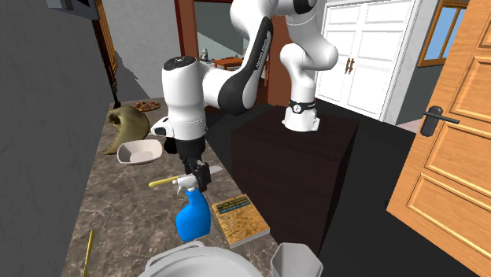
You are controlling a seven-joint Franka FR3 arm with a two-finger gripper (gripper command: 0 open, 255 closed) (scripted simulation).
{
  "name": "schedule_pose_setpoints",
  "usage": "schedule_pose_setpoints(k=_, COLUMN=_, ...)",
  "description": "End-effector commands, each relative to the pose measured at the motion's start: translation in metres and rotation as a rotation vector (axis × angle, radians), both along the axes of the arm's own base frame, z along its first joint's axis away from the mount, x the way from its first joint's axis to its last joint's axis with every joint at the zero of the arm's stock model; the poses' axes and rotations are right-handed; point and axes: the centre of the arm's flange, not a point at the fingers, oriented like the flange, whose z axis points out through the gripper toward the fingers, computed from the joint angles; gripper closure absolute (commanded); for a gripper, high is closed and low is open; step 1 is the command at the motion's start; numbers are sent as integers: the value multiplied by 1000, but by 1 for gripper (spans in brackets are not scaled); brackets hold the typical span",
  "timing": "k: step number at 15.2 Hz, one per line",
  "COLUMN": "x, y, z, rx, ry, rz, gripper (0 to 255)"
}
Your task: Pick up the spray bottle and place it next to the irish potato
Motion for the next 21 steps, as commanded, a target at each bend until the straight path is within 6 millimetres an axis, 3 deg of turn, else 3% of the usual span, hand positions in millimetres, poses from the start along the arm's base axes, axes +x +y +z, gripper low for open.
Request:
schedule_pose_setpoints(k=1, x=0, y=0, z=0, rx=0, ry=0, rz=0, gripper=255)
schedule_pose_setpoints(k=10, x=0, y=0, z=0, rx=0, ry=0, rz=0, gripper=255)
schedule_pose_setpoints(k=21, x=0, y=0, z=58, rx=0, ry=0, rz=0, gripper=255)
